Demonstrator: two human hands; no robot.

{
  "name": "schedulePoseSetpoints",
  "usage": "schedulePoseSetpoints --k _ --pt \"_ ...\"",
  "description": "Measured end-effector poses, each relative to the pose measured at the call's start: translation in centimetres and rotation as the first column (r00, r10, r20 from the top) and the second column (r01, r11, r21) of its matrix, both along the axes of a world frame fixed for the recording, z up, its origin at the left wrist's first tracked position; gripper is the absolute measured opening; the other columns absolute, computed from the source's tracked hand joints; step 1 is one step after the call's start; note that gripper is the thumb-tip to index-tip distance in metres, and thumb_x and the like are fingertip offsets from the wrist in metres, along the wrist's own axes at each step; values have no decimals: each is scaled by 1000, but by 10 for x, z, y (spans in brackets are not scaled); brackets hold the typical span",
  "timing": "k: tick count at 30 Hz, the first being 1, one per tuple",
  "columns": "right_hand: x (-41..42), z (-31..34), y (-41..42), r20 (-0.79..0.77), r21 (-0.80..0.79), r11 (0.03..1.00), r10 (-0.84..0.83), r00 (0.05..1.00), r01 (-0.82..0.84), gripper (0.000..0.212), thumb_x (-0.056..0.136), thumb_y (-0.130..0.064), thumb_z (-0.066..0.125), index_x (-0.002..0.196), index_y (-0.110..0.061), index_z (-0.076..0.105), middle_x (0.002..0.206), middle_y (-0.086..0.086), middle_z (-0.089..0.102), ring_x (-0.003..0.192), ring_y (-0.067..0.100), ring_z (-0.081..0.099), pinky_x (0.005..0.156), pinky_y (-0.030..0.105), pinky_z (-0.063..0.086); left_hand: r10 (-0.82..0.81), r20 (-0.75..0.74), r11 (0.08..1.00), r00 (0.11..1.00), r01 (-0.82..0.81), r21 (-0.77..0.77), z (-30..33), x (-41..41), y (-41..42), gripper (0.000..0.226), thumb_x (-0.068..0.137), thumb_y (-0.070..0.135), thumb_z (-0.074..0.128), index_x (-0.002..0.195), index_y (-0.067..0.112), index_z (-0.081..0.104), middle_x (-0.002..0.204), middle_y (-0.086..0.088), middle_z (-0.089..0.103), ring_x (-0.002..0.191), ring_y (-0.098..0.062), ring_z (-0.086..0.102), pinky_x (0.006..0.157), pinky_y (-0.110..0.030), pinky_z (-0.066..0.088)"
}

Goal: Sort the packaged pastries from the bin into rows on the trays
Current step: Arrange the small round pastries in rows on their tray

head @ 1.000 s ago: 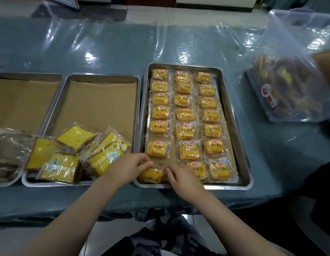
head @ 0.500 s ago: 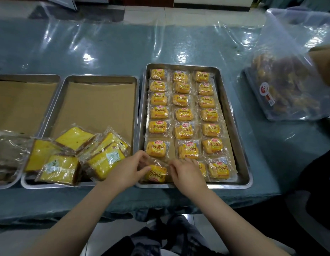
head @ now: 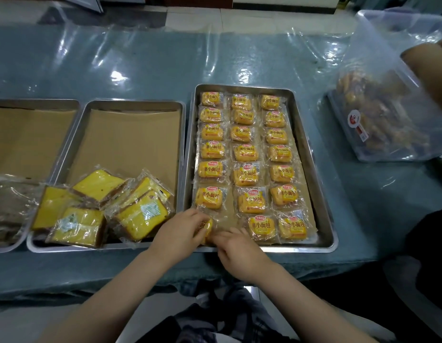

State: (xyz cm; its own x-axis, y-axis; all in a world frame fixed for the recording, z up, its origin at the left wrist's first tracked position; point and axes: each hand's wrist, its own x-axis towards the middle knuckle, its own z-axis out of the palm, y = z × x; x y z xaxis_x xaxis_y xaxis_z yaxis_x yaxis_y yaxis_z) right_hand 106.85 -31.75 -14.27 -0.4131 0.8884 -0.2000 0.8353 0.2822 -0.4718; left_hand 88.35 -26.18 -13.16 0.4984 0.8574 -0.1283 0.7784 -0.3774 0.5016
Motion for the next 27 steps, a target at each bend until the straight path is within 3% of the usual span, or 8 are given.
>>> schedulePoseSetpoints --k 3,5,7,11,15,19,23,27 --pt "2 4 2 16 11 1000 25 1000 -25 39 90 -18 43 123 -25 63 121 -4 66 110 19 54 96 35 37 -56 -56 998 997 58 30 -2 0 -3 38 94 35 56 132 31 57 129 13 53 109 -9 56 87 -28 51" --pt "5 7 5 -3 88 993 -83 997 83 34 86 -16 46 112 -22 68 108 -3 69 99 21 58 92 39 44 -87 -94 994 992 93 52 -2 0 -4 42 92 30 60 134 31 54 131 12 51 110 -11 56 85 -27 51" --pt "8 10 7 -39 183 969 -161 986 165 38 85 -13 50 119 -21 65 112 -2 66 101 21 55 93 39 45 -104 -101 992 989 110 58 -1 1 -4 45 91 24 62 134 32 53 132 12 49 110 -12 56 83 -28 52" --pt "11 11 12 90 112 991 -86 992 76 63 90 -11 49 151 -19 33 156 0 34 141 21 29 117 41 17 -195 -79 978 978 200 66 0 1 -2 50 85 6 65 129 29 59 133 11 52 109 -13 58 80 -27 53" --pt "12 0 9 213 118 993 -6 977 -20 53 88 -19 42 141 -14 50 146 5 50 137 25 41 118 40 12 -267 -72 961 961 271 52 1 0 1 58 78 -7 62 124 28 63 133 10 56 121 -12 51 99 -31 46" --pt "10 -3 4 297 170 985 -47 954 -4 51 83 -28 32 114 -15 70 116 2 70 114 25 59 115 40 16 -169 -149 975 974 187 118 2 -2 -5 50 82 1 61 127 23 60 135 6 55 122 -16 47 100 -35 46" --pt "8 -3 -1 355 186 983 -62 933 -5 52 85 -33 33 114 -11 71 114 4 71 115 27 59 118 48 22 -97 -265 993 959 111 37 5 -1 -15 51 94 18 48 144 21 43 150 5 40 125 -17 49 98 -31 45" --pt "1 -12 -5 409 141 990 -57 911 -2 63 87 -40 32 125 -1 64 124 15 66 122 32 56 112 51 14 -122 -348 992 930 125 -14 1 4 -22 59 96 35 24 151 13 31 158 -7 29 142 -21 33 115 -35 26"
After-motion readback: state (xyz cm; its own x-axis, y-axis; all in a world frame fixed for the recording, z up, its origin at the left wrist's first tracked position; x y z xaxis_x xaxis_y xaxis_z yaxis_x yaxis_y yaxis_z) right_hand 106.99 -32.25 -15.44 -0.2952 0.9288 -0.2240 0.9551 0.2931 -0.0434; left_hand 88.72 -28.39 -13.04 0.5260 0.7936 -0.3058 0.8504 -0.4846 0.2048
